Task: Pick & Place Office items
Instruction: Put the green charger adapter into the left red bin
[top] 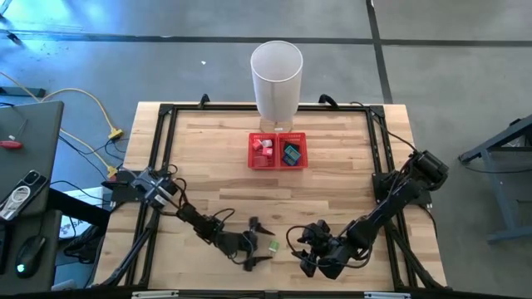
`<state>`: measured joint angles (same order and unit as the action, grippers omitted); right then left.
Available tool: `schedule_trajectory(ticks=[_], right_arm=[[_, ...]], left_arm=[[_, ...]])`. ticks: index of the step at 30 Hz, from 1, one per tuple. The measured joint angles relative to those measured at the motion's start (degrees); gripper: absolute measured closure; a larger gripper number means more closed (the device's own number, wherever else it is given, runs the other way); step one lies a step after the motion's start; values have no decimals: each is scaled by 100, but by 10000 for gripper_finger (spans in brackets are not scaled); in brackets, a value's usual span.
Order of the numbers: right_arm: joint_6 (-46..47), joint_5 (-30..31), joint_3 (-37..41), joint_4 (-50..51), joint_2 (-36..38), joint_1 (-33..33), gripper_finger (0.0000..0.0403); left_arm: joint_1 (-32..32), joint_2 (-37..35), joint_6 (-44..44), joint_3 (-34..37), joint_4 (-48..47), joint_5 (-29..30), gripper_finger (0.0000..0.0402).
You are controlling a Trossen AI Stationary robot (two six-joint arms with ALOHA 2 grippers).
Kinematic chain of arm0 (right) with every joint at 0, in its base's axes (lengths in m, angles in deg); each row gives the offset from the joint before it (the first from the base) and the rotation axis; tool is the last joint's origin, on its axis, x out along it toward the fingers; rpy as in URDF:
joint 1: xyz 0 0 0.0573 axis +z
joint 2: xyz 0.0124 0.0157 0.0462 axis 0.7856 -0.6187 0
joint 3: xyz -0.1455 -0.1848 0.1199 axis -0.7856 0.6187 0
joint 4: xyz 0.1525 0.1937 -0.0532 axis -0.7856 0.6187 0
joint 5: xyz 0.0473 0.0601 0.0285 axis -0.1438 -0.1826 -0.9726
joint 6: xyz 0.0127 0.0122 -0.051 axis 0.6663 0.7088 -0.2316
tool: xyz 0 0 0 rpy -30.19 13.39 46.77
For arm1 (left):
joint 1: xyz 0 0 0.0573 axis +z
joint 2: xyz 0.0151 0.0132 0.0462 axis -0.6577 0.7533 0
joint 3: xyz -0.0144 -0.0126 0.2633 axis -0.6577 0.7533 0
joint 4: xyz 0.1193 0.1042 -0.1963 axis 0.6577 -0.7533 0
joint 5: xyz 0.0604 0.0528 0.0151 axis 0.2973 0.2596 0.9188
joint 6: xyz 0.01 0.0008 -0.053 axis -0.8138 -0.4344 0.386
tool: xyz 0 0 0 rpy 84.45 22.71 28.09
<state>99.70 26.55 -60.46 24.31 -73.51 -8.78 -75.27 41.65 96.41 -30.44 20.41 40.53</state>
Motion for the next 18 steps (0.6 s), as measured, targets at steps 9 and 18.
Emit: schedule_trajectory(ticks=[9, 18], right_arm=[[-2, -4, 0, 0, 0, -5, 174], [-42, -2, 0, 0, 0, -5, 174]], left_arm=[[247, -2, 13, -28, 15, -613, 32], [264, -4, -88, -63, -1, -627, 32]])
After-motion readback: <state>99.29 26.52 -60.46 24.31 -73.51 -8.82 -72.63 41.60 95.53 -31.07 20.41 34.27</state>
